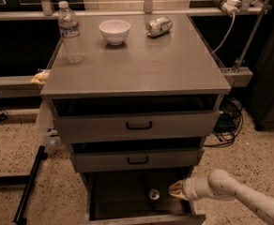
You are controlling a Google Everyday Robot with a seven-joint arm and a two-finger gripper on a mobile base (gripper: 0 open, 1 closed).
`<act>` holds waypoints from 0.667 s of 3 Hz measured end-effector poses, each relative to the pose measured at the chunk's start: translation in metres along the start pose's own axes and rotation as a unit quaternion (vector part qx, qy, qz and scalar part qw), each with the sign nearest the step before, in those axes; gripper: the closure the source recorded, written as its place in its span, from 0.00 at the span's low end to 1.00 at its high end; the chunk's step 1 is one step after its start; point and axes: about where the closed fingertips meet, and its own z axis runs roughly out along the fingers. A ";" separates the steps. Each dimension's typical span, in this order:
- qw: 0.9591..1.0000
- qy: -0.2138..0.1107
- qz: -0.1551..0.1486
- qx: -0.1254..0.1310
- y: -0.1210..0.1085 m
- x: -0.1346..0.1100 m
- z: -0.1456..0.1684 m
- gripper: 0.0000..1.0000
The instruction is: Pick redbull can from bottom drawer and place on counter
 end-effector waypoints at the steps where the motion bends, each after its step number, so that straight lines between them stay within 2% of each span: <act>1: 1.000 -0.009 -0.004 -0.008 -0.002 -0.004 0.012 0.34; 2: 1.000 -0.015 -0.004 -0.015 -0.002 -0.006 0.020 0.18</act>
Offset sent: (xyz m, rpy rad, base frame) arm 0.0122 0.0187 -0.0141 0.0350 0.0146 0.0386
